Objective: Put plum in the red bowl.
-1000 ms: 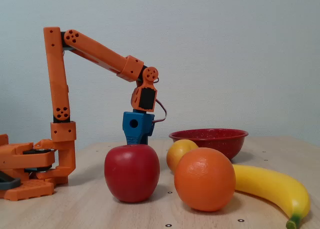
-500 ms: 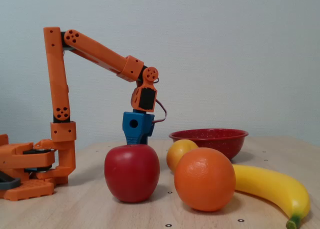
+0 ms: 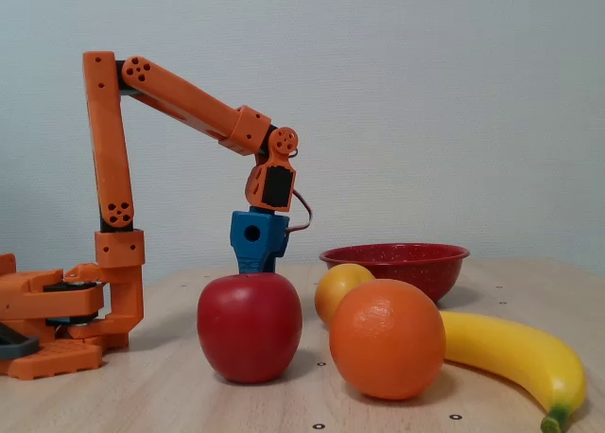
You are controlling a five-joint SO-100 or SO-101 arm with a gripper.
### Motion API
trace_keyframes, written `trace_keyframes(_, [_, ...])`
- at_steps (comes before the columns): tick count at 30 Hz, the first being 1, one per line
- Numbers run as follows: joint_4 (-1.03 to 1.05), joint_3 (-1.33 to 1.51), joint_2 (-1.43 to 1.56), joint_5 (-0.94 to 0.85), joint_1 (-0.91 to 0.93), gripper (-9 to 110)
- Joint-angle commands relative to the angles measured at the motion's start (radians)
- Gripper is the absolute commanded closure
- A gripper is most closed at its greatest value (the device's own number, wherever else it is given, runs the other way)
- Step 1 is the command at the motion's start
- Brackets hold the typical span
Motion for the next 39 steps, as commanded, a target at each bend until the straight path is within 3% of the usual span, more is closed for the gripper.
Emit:
trace_keyframes(1, [0.028,-0.066,0.084,-0.037,-0.023,60])
trace_keyframes(31, [0.0,-0.057,0.081,-0.06,-0.018,70])
trace_keyframes(33, [0.0,-0.057,0.081,-0.066,-0.02,75])
trace_keyframes(37, [0.002,-0.055,0.081,-0.1,-0.034,101])
trace_keyframes(39, [0.006,-0.055,0.081,-0.086,-0.037,102])
